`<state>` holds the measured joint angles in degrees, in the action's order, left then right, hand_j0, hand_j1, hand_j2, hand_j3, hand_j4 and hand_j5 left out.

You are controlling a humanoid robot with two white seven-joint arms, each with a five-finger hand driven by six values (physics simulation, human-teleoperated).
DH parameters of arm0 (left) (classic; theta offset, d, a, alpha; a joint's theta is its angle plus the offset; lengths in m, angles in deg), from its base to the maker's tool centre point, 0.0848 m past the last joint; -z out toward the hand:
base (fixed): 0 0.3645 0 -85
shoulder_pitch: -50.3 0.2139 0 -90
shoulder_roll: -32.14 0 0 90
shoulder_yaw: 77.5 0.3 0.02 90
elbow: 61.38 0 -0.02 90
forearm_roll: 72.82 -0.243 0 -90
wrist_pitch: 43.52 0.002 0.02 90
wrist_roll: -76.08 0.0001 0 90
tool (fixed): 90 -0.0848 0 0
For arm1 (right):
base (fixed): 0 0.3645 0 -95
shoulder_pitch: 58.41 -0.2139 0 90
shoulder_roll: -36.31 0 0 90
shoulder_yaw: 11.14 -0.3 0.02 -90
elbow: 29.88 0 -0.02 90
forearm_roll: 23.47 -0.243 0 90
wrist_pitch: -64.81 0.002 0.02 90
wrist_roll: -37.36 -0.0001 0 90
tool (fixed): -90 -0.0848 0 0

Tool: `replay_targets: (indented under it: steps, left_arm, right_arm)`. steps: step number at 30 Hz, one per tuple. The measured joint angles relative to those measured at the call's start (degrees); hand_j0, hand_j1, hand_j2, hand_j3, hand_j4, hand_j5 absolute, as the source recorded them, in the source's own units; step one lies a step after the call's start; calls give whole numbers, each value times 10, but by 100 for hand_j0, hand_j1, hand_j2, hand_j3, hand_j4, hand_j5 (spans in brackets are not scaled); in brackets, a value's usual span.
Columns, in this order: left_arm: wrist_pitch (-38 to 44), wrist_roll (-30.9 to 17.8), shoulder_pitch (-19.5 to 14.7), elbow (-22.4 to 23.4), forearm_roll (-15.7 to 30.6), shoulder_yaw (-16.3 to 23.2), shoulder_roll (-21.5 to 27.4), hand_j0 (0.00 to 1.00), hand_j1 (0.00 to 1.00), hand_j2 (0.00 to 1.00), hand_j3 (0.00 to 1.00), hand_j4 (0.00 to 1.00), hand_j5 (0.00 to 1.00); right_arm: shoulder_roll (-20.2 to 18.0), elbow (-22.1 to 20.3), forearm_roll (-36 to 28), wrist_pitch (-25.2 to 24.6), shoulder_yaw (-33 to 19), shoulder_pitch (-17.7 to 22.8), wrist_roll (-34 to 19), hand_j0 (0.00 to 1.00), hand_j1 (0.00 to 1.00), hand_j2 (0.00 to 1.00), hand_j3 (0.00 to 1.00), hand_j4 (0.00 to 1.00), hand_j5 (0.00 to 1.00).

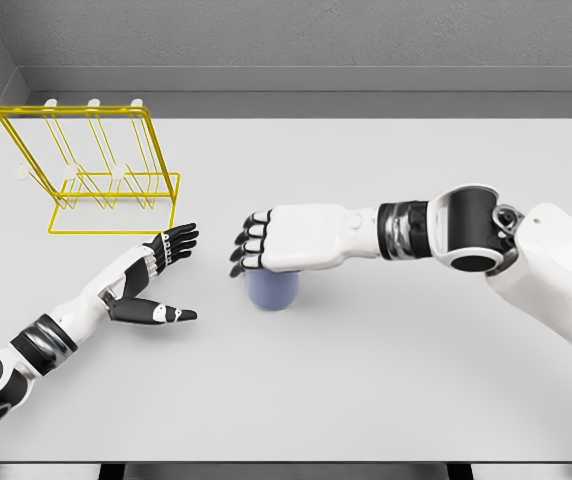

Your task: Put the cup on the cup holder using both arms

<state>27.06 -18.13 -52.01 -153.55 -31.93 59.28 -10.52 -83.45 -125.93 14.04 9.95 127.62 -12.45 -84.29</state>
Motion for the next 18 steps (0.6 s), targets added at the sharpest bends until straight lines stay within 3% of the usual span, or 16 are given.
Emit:
replay_targets:
  steps: [5, 12, 14, 18]
  left_arm:
    - [0, 0, 0, 0, 0, 0, 0, 100, 100, 100, 100, 100, 100]
    - [0, 0, -3, 0, 1, 0, 0, 100, 100, 100, 100, 100, 100]
    - [0, 0, -6, 1, 1, 0, -4, 100, 100, 100, 100, 100, 100]
    - [1, 0, -21, 3, -1, 11, -19, 100, 100, 100, 100, 100, 100]
  right_arm:
    - [-2, -8, -4, 0, -19, 0, 4, 100, 100, 100, 100, 100, 100]
    - [-37, -41, -46, 0, -121, 11, 6, 100, 100, 100, 100, 100, 100]
    - [-60, -43, -89, 0, -182, 45, 6, 100, 100, 100, 100, 100, 100]
    - [-112, -16, -179, 1, -333, 173, 6, 100, 100, 100, 100, 100, 100]
